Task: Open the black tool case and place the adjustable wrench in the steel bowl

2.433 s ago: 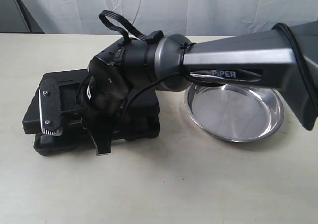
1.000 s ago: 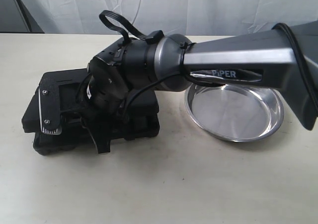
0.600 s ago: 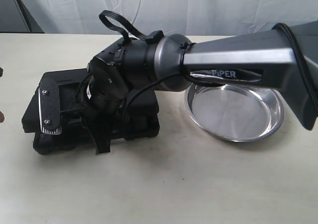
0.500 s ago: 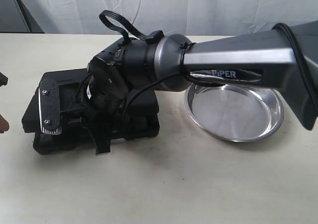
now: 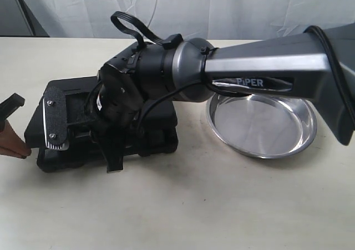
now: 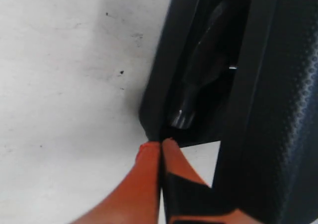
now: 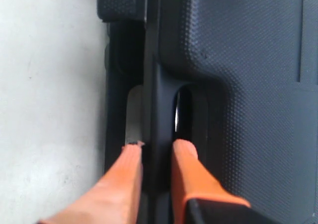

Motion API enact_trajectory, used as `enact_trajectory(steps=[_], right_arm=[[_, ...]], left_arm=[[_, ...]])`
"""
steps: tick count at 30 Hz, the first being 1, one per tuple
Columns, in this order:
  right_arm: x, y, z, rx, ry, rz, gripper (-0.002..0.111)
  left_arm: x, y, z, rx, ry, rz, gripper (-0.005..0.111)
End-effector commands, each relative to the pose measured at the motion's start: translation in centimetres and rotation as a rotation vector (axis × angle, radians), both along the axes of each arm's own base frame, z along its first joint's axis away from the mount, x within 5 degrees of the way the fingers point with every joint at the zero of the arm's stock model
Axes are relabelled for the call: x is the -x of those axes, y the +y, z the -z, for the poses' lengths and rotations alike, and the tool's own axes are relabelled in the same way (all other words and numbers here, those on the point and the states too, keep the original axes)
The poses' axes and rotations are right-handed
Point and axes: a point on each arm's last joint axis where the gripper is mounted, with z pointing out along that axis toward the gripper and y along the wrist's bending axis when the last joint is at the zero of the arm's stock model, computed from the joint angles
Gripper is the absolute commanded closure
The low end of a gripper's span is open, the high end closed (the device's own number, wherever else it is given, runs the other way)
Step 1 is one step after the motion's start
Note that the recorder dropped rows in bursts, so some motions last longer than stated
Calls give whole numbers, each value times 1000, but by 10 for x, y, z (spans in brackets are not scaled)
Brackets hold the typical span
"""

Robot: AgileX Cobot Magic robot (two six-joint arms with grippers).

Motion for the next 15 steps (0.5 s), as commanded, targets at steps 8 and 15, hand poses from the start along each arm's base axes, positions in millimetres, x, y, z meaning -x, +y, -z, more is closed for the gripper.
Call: enact_trajectory(steps=[8,15], right_arm=[[-2,2,-13,-50,-48,-4,109],[-2,2,-13,-50,-48,-4,109]], left_arm=[[-7,-5,1,87,-69,-22,107],[-9,-6,-1,103,-89,-30,107]])
